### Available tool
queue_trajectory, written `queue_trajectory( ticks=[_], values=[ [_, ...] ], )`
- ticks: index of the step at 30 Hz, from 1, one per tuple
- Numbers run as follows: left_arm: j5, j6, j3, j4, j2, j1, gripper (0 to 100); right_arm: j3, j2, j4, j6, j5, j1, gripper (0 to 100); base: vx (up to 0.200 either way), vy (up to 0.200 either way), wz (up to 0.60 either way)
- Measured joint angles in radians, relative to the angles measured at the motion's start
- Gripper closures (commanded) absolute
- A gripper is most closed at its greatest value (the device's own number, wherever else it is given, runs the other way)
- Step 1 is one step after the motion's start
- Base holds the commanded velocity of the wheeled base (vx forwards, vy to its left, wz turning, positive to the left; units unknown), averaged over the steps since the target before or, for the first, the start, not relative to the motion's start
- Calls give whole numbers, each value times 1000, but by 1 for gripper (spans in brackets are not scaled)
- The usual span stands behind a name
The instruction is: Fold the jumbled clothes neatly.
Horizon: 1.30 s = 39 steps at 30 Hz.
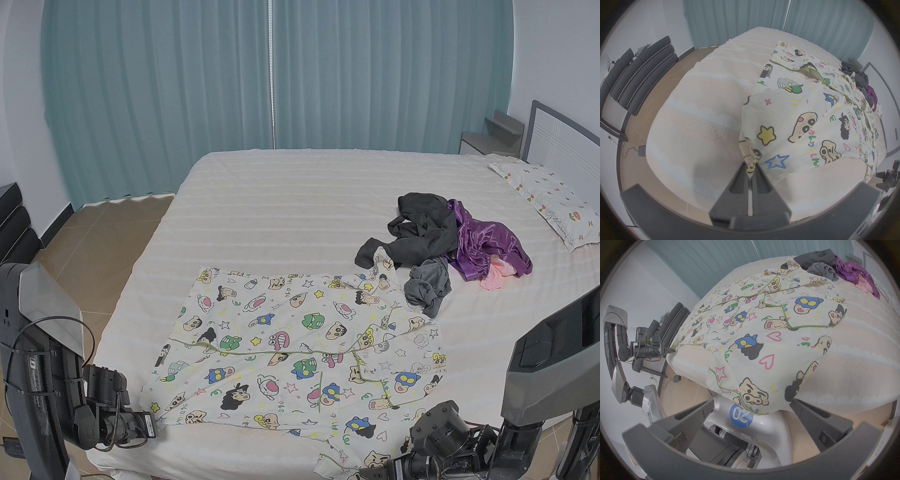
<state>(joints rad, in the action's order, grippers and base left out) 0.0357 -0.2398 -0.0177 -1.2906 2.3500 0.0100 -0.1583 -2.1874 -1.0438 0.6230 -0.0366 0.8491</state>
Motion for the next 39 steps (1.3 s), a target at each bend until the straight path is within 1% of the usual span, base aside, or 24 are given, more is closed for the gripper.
queue_trajectory(
  ticks=[8, 12, 18, 19, 27, 30, 35, 39],
  values=[
    [-3, 0, 0, -6, 0, 9, 100, -41, -6, 55, 1, -10, -16, 0, 0, 0, 0],
    [-3, 1, 0, -15, 1, 9, 100, -68, -10, 61, 2, -11, -37, 0, 0, 0, 0],
    [-5, 1, 0, -20, 4, 10, 100, -93, -17, 61, 3, -10, -46, 0, 0, 0, 0],
    [-6, 1, 0, -21, 5, 10, 100, -94, -18, 61, 3, -10, -46, 100, 0, 0, 0],
    [-9, 1, 0, -46, 15, 10, 100, -97, -23, 64, 4, -21, -48, 100, 0, 0, 0],
    [-9, 0, 0, -66, 22, 9, 100, -91, -22, 72, 3, -47, -47, 100, 0, 0, 0],
    [-10, 0, 0, -76, 31, 11, 100, -75, -15, 94, -8, -120, -46, 100, 0, 0, 0],
    [-11, 2, 0, -77, 33, 16, 100, -37, -4, 101, -32, -136, -47, 100, 0, 0, 0]
  ],
)
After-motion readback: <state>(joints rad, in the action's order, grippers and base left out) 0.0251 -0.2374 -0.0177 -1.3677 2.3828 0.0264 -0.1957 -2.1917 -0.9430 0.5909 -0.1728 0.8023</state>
